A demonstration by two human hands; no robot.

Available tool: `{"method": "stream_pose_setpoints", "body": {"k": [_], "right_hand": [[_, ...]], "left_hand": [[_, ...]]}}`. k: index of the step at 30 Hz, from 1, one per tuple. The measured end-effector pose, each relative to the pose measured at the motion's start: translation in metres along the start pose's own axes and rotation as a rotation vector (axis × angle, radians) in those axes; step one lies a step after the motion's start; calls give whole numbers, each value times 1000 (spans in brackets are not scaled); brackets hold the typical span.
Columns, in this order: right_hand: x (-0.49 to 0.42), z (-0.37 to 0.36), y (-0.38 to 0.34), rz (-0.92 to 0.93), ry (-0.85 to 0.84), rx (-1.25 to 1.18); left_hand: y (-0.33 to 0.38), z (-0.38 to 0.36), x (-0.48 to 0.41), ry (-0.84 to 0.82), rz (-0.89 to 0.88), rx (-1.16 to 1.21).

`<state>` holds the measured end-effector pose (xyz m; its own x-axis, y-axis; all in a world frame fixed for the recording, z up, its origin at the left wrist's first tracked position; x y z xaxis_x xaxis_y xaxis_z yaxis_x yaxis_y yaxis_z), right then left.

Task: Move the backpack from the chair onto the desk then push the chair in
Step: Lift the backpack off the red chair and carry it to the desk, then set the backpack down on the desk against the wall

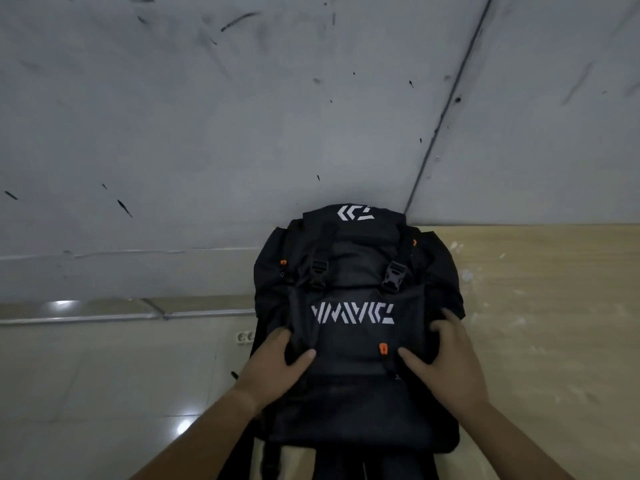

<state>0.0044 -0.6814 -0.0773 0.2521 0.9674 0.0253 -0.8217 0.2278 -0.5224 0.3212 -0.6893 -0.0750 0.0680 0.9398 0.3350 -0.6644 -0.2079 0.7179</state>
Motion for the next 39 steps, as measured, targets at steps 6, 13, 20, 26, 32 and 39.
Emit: {"method": "stream_pose_setpoints", "body": {"k": [6, 13, 20, 26, 32, 39], "right_hand": [[-6, -2, -28, -305, -163, -420], [-114, 110, -140, 22, 245, -541], [-137, 176, -197, 122, 401, -702], [-78, 152, -155, 76, 472, -695], [23, 39, -51, -188, 92, -528], [38, 9, -17, -218, -57, -95]], "left_hand": [[62, 5, -11, 37, 107, 294], [201, 113, -69, 396, -202, 281], [255, 188, -77, 451, -269, 423], [211, 142, -13, 599, -344, 311], [57, -3, 40, 211, -197, 57], [51, -35, 36, 227, -101, -723]]}}
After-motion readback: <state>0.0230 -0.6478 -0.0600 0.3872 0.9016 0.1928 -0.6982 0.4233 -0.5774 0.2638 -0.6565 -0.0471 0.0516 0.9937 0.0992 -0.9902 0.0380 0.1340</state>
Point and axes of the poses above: each hand's wrist, its own x-axis away from the middle knuckle, its own z-axis out of the back of the hand, y = z × x, the point moved 2 cm from there along -x, towards the middle knuckle, and after that the axes turned 3 degrees about y, right-handed, at the moved point
